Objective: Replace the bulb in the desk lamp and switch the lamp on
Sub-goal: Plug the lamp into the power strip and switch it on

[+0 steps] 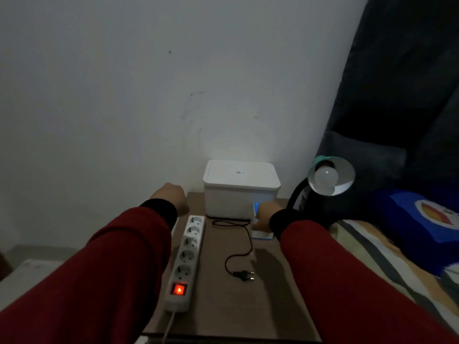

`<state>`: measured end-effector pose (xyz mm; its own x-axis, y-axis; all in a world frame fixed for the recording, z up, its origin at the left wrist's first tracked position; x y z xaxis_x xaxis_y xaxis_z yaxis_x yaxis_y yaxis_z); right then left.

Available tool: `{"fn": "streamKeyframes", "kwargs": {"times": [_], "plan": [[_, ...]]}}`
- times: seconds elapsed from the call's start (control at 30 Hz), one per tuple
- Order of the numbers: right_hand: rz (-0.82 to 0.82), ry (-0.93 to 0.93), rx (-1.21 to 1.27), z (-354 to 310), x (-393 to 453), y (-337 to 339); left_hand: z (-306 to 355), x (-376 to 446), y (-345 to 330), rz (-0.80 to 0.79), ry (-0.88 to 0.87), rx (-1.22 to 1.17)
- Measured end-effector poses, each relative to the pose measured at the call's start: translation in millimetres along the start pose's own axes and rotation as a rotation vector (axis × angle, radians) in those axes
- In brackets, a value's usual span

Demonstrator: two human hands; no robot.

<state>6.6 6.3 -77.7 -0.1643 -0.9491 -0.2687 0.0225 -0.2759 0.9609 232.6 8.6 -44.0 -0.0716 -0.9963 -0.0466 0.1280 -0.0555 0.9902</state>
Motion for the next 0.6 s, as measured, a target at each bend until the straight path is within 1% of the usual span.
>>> {"fn": "streamKeyframes", "kwargs": {"times": [0.07, 0.17, 0.33, 0.4, 0.53, 0.6], "plan": [[-0.008, 0.002, 0.049, -6, -3, -24, -6, -10, -19, -0.026, 0.003, -0.024], [-0.078, 0.009, 0.135, -15, -12, -66, -15, -21, -56, -0.088, 0.001, -0.068], [-0.244, -0.037, 0.479, -20, -21, -124, -30, -38, -122, -0.126, 0.016, -0.158], [-0.207, -0.013, 0.461, -22, -20, -137, -32, -46, -139, -0.114, 0.024, -0.253], [-0.112, -0.007, 0.390, -26, -14, -144, -32, -54, -154, -0.028, 0.040, -0.602], [-0.070, 0.001, 0.372, -26, -7, -143, -34, -55, -157, -0.005, 0.038, -0.690]]}}
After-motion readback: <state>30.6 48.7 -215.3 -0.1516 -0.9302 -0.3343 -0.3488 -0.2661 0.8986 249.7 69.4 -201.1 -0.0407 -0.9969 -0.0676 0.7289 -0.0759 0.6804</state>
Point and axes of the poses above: each hand's wrist, its own x-axis towards the middle knuckle, its own y-axis out of the back of the hand, z = x × y, the point moved 7 cm from there along x, towards the middle knuckle, and after that the axes turned 13 degrees about -y, right-handed, at the moved point
